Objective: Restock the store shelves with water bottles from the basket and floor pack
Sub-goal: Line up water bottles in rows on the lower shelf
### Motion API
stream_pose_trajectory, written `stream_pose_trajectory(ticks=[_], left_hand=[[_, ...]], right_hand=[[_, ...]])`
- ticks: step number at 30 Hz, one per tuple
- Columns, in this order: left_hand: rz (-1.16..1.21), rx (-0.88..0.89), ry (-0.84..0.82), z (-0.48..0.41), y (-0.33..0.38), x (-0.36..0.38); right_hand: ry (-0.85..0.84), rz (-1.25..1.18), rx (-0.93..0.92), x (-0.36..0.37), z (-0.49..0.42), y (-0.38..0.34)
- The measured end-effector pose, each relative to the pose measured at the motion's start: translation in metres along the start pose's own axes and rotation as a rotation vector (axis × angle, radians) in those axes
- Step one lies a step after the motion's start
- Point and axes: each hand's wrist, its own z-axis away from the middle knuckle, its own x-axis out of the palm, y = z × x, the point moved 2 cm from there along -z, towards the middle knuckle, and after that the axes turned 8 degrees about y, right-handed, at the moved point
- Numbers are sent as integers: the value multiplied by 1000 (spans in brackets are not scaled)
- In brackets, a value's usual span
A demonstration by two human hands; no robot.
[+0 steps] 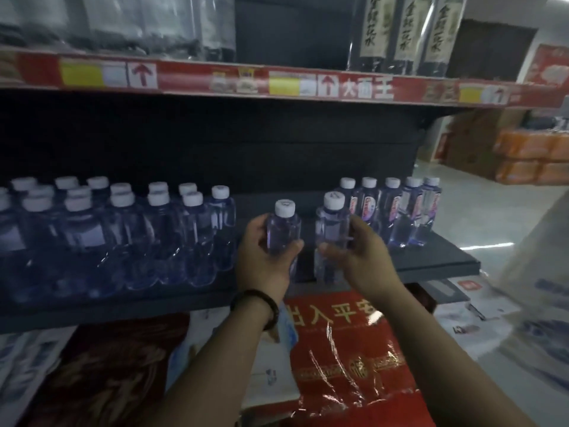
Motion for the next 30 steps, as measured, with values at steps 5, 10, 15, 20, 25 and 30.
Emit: stream_pose_trajectory(ticks=[5, 10, 15, 20, 25, 30], left_hand=[[-42, 44, 72, -28, -22, 5], [-148, 76, 58, -42, -33, 9], [-119, 67, 109, -41, -35, 7], [-234, 100, 115, -34, -46, 3], [-305, 111, 305, 12, -33, 13], [-239, 22, -38, 30, -30, 44]], right_hand=[[68, 10, -20, 28, -27, 23], [110, -32, -35, 49, -38, 41], [67, -49, 29, 52, -45, 50], [52, 0, 74, 49, -42, 59], [60, -178, 175, 45, -37, 69], [21, -255, 203, 39, -37, 68]])
